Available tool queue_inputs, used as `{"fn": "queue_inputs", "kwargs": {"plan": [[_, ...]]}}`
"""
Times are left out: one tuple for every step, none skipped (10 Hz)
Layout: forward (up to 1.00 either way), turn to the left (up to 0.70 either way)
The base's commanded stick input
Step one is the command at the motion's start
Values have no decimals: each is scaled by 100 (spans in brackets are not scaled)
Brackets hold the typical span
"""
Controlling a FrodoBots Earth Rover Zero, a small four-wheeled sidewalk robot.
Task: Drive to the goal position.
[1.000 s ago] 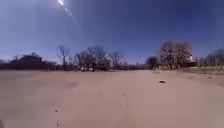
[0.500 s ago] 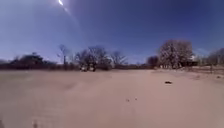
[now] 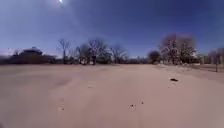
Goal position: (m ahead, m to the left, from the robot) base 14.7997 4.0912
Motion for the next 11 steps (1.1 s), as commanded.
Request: {"fn": "queue_inputs", "kwargs": {"plan": [[100, -12], [100, 0], [100, 0], [100, 0], [100, 0], [100, 0], [100, 0], [100, 0], [100, 0], [100, 0], [100, 0]]}}
